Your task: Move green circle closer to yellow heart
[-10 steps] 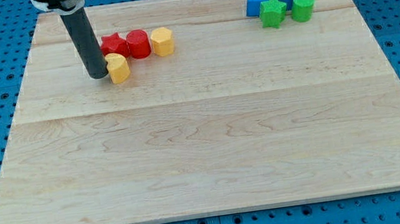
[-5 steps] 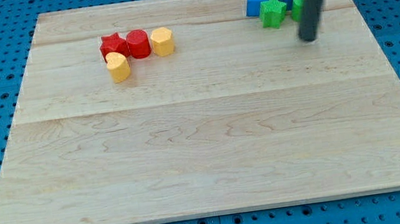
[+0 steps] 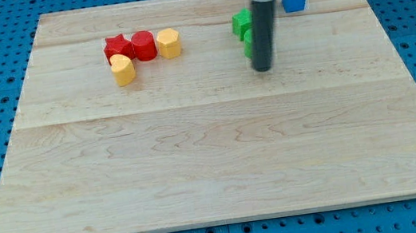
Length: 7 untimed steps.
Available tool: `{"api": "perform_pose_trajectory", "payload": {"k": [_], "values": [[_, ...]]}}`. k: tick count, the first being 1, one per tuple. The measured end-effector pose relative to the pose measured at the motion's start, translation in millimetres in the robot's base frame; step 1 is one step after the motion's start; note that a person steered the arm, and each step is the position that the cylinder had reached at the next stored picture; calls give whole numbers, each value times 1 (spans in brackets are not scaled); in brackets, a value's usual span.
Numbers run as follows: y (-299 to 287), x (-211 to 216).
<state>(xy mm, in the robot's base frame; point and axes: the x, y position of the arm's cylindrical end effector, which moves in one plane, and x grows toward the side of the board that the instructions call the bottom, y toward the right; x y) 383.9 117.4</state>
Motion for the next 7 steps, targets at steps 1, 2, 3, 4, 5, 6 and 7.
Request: {"api": "perform_pose_trajectory", "payload": {"k": [1,2,3,4,5,6,7], "values": [[66,-42],[17,-63],[-81,-42],[-137,-20],[-108,-11],[-105,-2],[-115,28]]}}
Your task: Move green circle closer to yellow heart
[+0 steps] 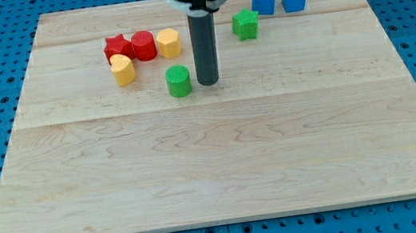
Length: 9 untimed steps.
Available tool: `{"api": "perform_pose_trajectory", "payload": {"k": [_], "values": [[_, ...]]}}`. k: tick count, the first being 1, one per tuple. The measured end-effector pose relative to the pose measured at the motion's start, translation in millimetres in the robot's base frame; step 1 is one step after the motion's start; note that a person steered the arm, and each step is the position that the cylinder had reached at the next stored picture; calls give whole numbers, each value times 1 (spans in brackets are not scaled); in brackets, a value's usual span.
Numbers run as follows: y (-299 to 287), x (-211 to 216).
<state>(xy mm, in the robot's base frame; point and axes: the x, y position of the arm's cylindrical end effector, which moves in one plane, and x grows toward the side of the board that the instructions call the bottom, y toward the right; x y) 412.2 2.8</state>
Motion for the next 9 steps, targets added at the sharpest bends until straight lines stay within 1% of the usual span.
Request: {"api": "perform_pose_trajectory", "payload": {"k": [1,2,3,4,6,7,8,9], "values": [[-42,5],[-65,6],[0,-2],[0,-31],[-68,-5],[-91,5],[-31,-11],[-49,-28]]}}
